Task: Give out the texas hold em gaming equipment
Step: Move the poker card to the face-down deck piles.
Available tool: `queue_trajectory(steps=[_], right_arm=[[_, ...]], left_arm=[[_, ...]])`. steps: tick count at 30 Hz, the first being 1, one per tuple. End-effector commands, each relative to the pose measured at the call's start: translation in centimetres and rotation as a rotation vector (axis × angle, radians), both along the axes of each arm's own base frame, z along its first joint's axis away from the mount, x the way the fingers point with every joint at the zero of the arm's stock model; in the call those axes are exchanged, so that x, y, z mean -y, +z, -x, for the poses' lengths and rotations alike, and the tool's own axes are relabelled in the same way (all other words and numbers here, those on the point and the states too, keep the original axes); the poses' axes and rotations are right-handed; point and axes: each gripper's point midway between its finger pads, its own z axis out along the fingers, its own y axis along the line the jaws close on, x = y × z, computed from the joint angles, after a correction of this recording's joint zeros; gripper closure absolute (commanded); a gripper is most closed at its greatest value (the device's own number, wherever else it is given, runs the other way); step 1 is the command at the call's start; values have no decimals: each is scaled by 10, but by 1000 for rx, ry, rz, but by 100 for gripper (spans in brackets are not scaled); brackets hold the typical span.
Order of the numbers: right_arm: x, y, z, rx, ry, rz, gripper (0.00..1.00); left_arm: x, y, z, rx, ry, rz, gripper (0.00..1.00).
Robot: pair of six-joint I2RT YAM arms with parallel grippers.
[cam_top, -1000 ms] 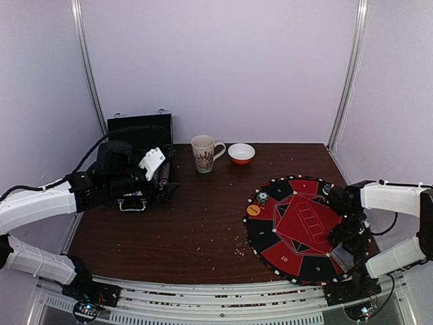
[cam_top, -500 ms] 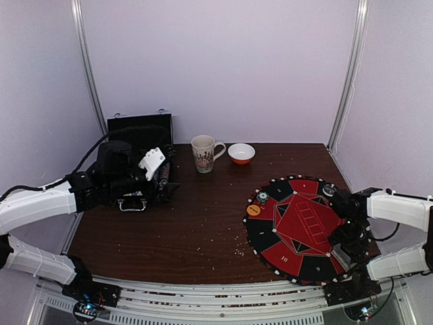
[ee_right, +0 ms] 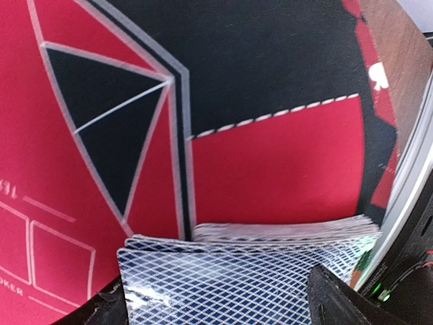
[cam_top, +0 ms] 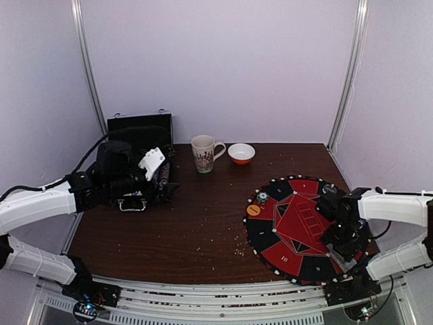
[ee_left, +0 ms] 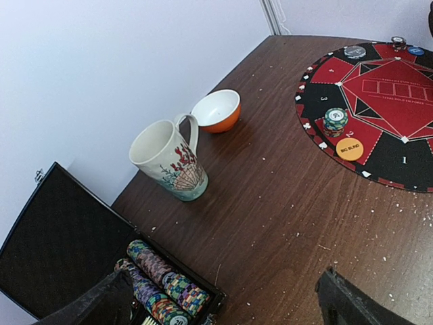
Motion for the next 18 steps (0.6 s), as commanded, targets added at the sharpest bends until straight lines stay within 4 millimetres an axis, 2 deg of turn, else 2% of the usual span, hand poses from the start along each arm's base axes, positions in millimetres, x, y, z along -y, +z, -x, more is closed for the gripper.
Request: queue_trajectory(steps=[1,4,10,13,18], right_arm=[[-69,-12,-42,146,-28,-301,14],[-57,-9,-31,124,-59,-258,15],[-17,1,-1,49,-119,-110,15],[-5,11,-3,45,-104,-56,14],[4,29,-14,-2,-36,13,9]], left_arm=[[-3,11,-2,40,2,23,2],[-3,11,-2,41,3,25,2],[-2,12,-1,40,-3,29,2],[-2,13,0,42,-5,32,2],[-3,14,0,42,-3,34,2]])
